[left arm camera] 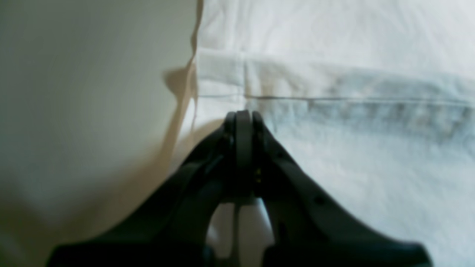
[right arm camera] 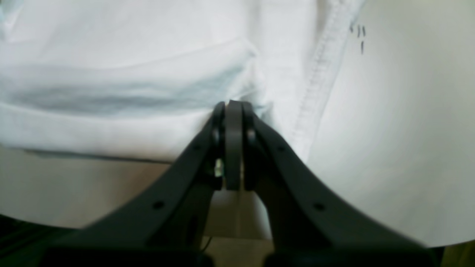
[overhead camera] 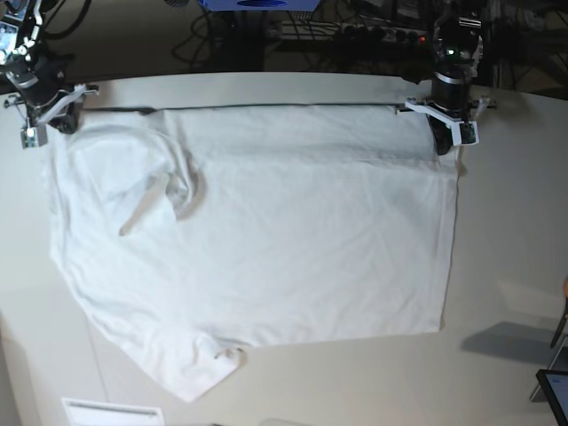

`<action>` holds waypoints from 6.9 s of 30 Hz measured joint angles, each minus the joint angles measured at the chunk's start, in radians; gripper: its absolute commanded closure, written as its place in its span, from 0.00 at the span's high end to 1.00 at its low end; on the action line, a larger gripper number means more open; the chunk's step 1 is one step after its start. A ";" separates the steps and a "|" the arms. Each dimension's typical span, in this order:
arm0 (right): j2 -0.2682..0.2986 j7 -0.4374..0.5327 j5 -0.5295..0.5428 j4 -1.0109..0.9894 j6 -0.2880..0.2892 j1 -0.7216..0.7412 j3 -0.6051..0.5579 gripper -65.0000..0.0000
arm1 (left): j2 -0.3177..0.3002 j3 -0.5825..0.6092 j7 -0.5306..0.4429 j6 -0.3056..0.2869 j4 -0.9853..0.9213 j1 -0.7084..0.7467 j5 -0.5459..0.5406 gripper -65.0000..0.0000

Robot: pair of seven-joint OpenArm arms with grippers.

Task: Fold the T-shirt properly
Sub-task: 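Open both grippers to release the shirt edge and raise them, then move both grippers along the shirt sides toward the hem corners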

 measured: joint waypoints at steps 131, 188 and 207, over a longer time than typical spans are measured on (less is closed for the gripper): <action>0.146 -0.085 -0.189 -1.121 0.109 1.248 0.000 0.74 | 0.036 -0.221 0.594 -0.221 -0.188 -0.730 0.221 0.04; 0.101 0.160 -0.185 -1.324 0.106 1.220 -0.111 0.00 | 0.013 -0.219 0.531 -0.348 -0.841 -1.213 0.226 0.73; 0.100 0.158 -0.185 -1.324 0.108 1.220 -0.111 0.00 | 0.029 -0.221 0.374 -0.401 -1.246 -1.378 0.342 0.75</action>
